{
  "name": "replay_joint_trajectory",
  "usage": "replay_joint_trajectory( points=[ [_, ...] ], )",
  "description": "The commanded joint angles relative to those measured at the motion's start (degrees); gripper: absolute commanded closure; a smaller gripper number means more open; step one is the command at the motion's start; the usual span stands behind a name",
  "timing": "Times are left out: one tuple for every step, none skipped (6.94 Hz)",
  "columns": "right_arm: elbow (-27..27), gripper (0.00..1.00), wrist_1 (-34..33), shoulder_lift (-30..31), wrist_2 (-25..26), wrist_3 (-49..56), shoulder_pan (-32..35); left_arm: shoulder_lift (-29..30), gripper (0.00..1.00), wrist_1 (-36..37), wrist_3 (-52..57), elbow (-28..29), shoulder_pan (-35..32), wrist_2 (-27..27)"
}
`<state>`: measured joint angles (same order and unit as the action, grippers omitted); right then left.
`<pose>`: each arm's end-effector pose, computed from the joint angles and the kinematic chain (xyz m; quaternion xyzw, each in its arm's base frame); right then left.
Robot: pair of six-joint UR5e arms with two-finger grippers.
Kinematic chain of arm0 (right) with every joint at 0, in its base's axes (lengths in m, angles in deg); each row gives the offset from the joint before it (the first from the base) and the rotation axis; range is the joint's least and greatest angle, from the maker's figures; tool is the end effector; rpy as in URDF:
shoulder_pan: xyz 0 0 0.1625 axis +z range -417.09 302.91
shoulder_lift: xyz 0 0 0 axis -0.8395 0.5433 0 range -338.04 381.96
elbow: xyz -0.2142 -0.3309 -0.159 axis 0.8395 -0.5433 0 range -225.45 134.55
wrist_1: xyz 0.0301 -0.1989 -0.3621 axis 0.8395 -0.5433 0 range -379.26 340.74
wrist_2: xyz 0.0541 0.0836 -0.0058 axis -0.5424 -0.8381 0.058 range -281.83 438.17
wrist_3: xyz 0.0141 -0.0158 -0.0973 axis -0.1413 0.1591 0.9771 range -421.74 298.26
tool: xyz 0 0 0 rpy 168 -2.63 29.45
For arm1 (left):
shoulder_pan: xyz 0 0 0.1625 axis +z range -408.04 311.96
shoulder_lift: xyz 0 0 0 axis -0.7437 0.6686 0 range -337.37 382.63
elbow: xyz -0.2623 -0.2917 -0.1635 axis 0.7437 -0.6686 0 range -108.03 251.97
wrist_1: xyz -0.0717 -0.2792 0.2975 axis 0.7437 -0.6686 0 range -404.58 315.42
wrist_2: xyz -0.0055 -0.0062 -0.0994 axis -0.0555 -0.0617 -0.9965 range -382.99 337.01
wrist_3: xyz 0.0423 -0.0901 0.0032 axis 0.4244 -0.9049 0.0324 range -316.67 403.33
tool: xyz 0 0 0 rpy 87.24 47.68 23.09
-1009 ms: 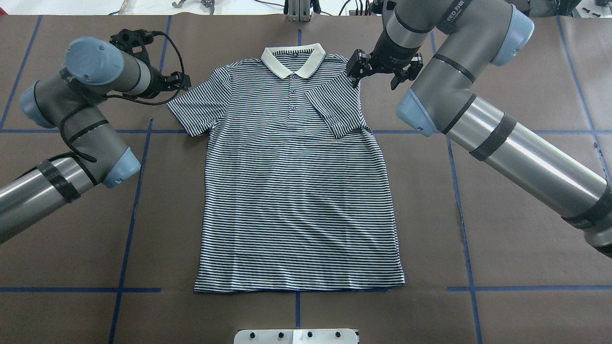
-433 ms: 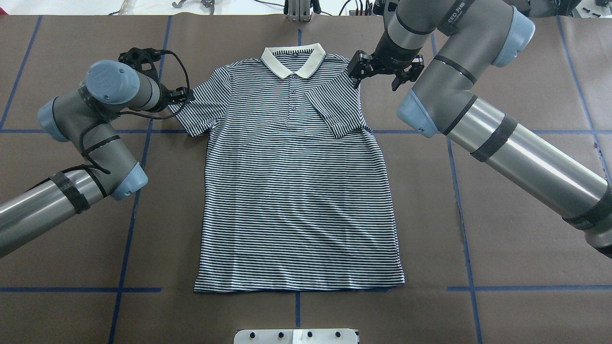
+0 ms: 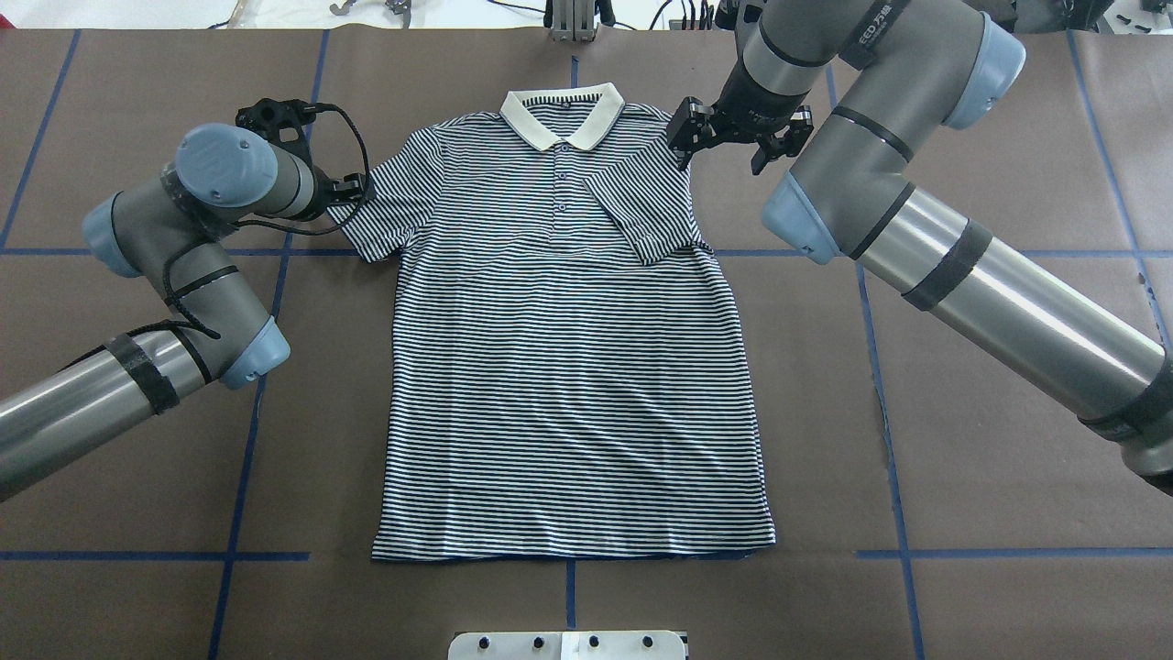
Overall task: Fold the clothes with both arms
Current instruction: 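Lift the right gripper away while the left gripper moves toward the other sleeve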
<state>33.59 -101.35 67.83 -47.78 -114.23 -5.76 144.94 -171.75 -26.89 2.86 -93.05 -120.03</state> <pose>-0.4117 -0.6343 0.2481 0.0273 -0.4406 -0.0003 0.8973 0.4459 -0.6172 0.4346 0.1727 0.3768 -0.1740 0.8933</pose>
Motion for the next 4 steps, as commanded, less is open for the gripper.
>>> replay_joint_trajectory(
  points=[
    [-0.03,0.0,0.0,0.01,0.0,-0.07,0.0,0.2,0.64,0.08,-0.01,0.02,0.0,0.01],
    [-0.03,0.0,0.0,0.01,0.0,-0.07,0.0,0.47,0.88,0.09,0.08,-0.06,0.0,0.01],
    [0.06,0.0,0.0,0.01,0.0,-0.07,0.0,0.99,1.0,0.26,0.08,-0.15,0.0,0.01],
    [0.06,0.0,0.0,0.01,0.0,-0.07,0.0,1.17,1.0,0.26,-0.18,-0.33,0.0,-0.07]
  ],
)
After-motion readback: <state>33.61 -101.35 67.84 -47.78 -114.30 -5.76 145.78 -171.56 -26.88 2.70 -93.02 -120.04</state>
